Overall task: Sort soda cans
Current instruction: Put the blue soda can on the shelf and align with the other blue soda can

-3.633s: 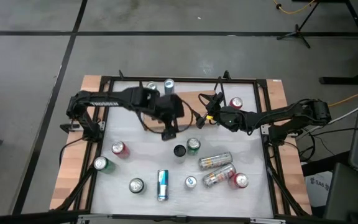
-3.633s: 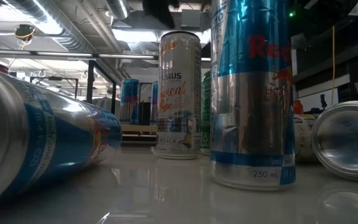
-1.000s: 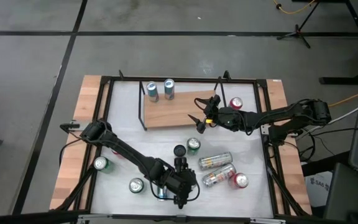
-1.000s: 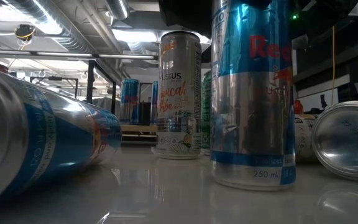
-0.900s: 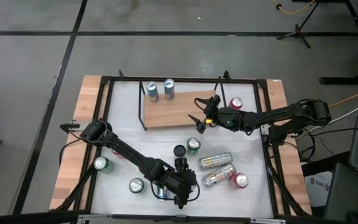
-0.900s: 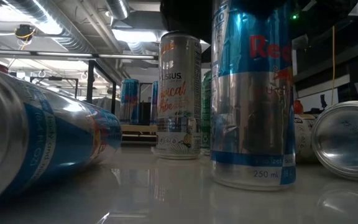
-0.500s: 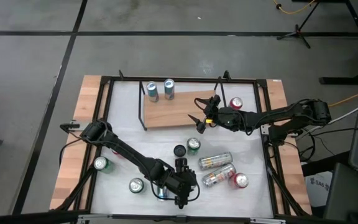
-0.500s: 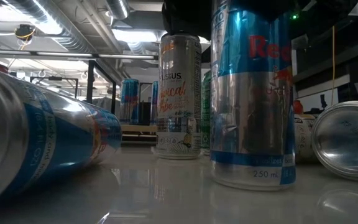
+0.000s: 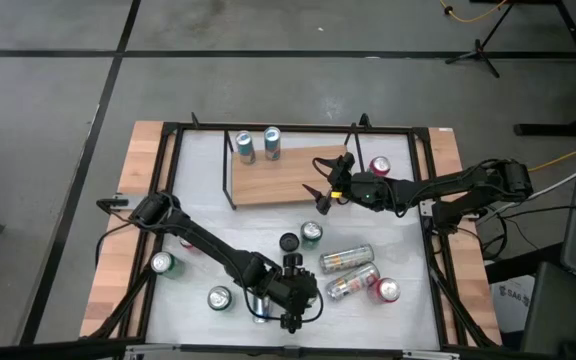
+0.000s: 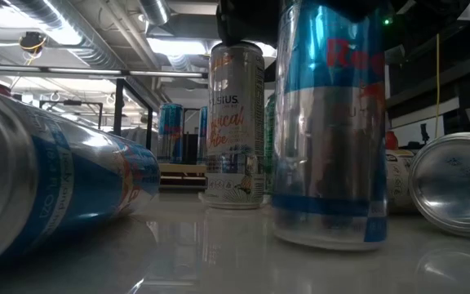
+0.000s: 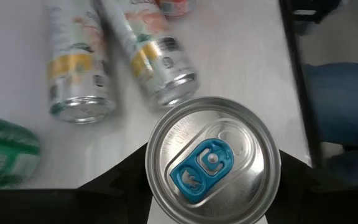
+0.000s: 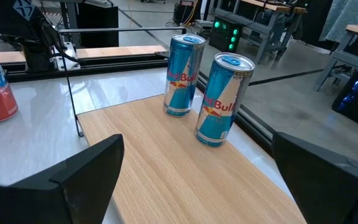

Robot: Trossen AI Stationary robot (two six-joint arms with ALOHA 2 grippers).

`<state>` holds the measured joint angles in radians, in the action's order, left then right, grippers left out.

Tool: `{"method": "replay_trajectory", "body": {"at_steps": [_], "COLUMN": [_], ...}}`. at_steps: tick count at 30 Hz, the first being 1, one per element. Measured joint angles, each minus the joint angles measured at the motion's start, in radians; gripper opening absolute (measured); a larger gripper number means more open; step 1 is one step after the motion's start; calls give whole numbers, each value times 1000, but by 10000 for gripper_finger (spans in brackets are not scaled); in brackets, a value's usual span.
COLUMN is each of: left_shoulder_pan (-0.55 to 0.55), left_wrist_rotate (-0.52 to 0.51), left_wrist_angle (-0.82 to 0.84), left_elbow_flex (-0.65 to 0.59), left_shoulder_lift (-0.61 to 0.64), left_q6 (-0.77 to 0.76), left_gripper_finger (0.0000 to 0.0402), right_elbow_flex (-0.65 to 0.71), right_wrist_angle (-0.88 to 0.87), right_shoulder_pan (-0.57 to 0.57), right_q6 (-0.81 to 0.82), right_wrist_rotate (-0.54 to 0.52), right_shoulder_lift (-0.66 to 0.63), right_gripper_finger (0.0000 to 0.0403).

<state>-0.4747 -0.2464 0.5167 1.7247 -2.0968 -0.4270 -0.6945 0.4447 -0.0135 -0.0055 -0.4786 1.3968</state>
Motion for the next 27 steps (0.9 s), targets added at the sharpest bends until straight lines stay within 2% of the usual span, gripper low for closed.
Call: {"method": "replay_trajectory", "body": {"at_steps": [7,16,27], "left_shoulder_pan": [33,96,189], "left_wrist_rotate": [122,169,255], "left_wrist_angle": [-9,5,54], "left_elbow_flex": [64,72,73], "left_shoulder_lift": [25,123,259], "left_q6": [52,156,276], "left_gripper_finger": [208,209,209], "right_elbow_flex": [0,0,-1], "right_wrist_angle": [-2,-47,-49], "right_shoulder_pan": [0,0,0], "right_q6": [-3,-28,-108], "right_wrist_rotate": [-1,-11,-150], "right_shoulder_lift": [-37,-162,-240], "right_gripper_finger": [399,399,399]}}
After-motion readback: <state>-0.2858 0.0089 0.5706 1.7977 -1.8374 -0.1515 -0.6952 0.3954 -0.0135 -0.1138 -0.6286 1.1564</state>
